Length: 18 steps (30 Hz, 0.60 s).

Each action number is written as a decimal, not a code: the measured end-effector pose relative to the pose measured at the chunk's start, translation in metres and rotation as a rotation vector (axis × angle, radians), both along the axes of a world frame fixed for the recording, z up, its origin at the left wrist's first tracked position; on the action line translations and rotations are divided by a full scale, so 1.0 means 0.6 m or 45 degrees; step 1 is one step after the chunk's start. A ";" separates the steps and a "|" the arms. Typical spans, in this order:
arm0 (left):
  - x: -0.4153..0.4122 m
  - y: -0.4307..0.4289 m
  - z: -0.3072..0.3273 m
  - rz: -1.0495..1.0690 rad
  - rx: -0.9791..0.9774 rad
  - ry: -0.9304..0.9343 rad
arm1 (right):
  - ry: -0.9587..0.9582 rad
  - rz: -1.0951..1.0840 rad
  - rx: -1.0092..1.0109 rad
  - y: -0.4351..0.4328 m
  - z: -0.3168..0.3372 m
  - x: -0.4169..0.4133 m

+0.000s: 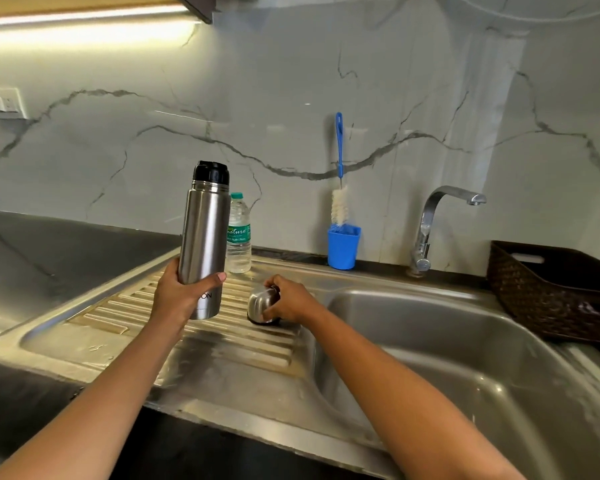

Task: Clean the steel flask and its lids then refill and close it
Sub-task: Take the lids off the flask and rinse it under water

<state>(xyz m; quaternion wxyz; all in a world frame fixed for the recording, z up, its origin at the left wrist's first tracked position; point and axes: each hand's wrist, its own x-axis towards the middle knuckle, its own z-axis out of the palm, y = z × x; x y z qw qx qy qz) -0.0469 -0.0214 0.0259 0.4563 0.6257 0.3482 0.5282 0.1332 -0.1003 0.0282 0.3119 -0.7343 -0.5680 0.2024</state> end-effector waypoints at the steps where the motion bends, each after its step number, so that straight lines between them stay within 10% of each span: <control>1: 0.001 -0.002 0.000 -0.015 0.008 -0.002 | -0.013 0.003 0.004 -0.003 -0.001 0.001; 10: 0.028 -0.066 0.017 -0.119 0.228 0.320 | 0.288 -0.306 0.508 -0.149 0.119 0.087; 18: 0.144 -0.175 0.037 -0.233 0.602 0.639 | -0.054 -0.475 0.524 -0.300 0.227 0.136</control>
